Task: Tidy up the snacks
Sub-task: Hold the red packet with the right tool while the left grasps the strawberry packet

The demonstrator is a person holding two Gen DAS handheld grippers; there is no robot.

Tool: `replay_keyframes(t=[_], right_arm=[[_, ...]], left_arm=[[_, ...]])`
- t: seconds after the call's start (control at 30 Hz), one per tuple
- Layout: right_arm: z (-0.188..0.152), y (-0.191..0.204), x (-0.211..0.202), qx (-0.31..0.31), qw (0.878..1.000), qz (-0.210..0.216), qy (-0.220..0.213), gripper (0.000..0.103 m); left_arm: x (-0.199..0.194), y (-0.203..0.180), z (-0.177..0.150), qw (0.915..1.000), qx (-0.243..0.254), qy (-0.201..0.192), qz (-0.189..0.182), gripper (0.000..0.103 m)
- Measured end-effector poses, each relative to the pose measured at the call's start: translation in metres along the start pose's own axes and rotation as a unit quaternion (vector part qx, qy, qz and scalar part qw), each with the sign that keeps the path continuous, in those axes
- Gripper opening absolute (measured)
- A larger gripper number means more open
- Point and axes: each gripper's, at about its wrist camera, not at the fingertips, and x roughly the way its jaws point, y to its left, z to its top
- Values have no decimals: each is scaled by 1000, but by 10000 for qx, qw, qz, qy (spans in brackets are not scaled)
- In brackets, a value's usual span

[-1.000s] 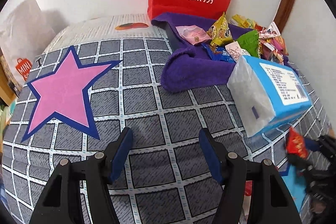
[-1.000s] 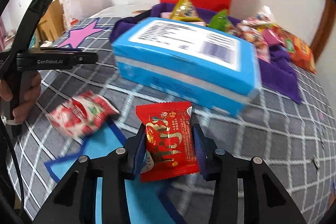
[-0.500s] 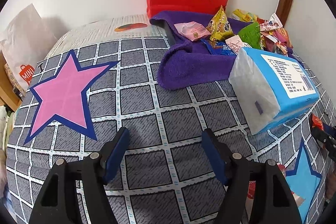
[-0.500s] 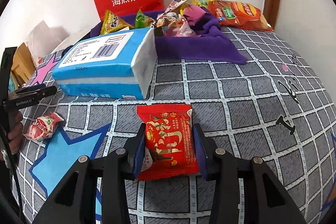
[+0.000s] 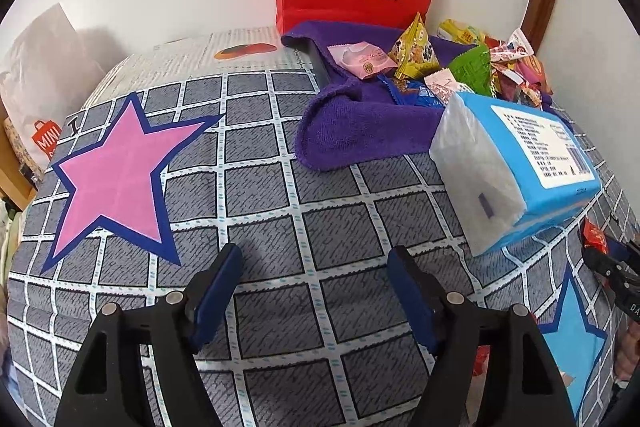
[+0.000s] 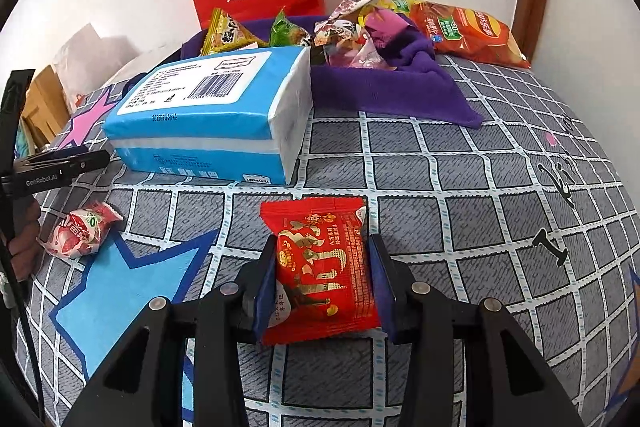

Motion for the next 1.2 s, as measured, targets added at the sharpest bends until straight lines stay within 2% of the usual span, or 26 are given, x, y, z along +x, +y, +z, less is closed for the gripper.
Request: replay_keyframes(t=[0.07, 0.17, 0.37, 0.43, 0.6, 0.7, 0.73, 0.87, 1.07, 1.2], right_arm=[[0, -1, 0, 12, 10000, 17, -1, 43], [0, -2, 0, 43, 10000, 66, -7, 43], [0, -3, 0, 82, 9999, 107, -18, 43], [0, -3, 0, 79, 9999, 104, -16, 43], [0, -3, 0, 96, 9999, 122, -20, 43], [0, -3, -1, 130, 9998, 149, -27, 43], [0, -3, -1, 147, 9998, 160, -29, 43], [0, -5, -1, 197, 9995, 223, -39, 43], [-1, -6, -2, 259, 9993, 279, -54, 43], [-1, -7, -2, 267, 9992, 288, -55, 43]], left_arm=[[-3, -4, -5, 9999, 109, 28, 86, 72], [-9, -5, -11, 10000, 17, 85, 0, 72], [-25, -5, -21, 9970, -363, 246, -635, 72], [-28, -11, -24, 9958, -369, 285, -782, 72], [-31, -36, -30, 9958, -180, 343, -831, 72], [-32, -46, -31, 9905, -300, 476, -1255, 74], [-32, -49, -31, 9900, -309, 506, -1277, 74], [-32, -61, -32, 9916, -212, 525, -1162, 77], [-35, -92, -44, 9964, 424, 469, -563, 78], [-38, -98, -52, 9977, 568, 268, -241, 77]])
